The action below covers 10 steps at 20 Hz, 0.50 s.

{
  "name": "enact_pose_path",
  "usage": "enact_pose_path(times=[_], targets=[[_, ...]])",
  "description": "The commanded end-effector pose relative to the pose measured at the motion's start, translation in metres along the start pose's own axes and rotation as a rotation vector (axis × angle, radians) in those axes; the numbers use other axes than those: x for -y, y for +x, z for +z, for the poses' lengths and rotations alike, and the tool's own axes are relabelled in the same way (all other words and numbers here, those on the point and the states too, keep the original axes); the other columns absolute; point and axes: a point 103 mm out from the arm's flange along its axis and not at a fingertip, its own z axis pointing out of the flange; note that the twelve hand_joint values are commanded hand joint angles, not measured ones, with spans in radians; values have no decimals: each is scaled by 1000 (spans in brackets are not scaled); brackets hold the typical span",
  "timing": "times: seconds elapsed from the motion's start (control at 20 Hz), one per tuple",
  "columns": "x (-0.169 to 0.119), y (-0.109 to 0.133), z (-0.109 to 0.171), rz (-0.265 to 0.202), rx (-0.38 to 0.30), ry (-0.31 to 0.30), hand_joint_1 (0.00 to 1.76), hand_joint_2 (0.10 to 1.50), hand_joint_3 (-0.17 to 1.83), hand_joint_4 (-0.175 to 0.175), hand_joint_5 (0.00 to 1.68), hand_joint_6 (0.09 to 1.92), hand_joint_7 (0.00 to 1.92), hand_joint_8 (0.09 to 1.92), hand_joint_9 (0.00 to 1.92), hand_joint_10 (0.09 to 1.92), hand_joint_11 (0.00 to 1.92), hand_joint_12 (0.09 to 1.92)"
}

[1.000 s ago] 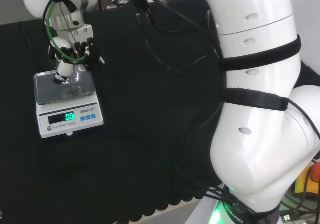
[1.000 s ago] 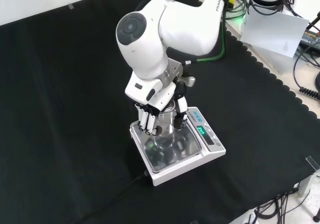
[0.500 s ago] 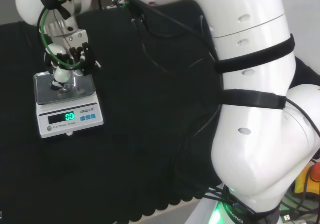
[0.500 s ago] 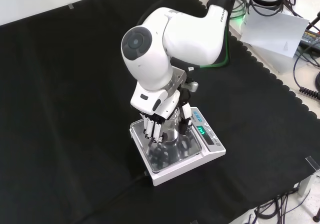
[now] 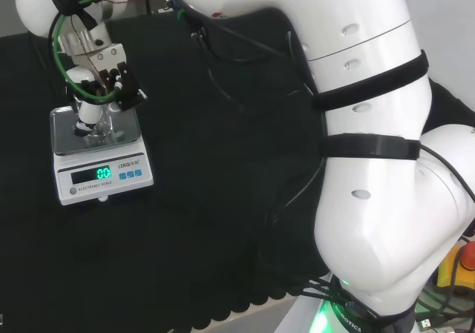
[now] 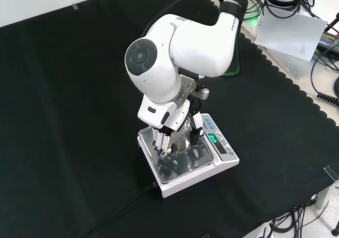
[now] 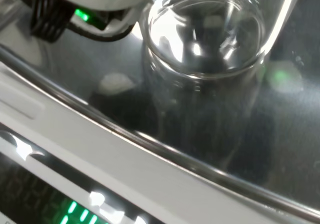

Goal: Put the beaker on the electronic balance.

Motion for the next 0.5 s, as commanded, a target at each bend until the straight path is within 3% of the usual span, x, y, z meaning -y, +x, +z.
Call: enact_pose_path(times=[0.05,0.15,0.25,0.5], targets=[[3,1,-3,-15,-1,10,1012,500,799,-33,287,656,499,1013,1134,683,1122,862],[4,2,-7,-21,-6,-5,891,497,685,-11,192,374,345,908,992,665,863,1103],[5,3,-13,-28,-16,-24,807,513,584,-1,136,172,204,826,865,697,722,1217],[12,5,-34,-53,-27,-66,704,553,435,20,50,87,13,679,583,740,485,1349]])
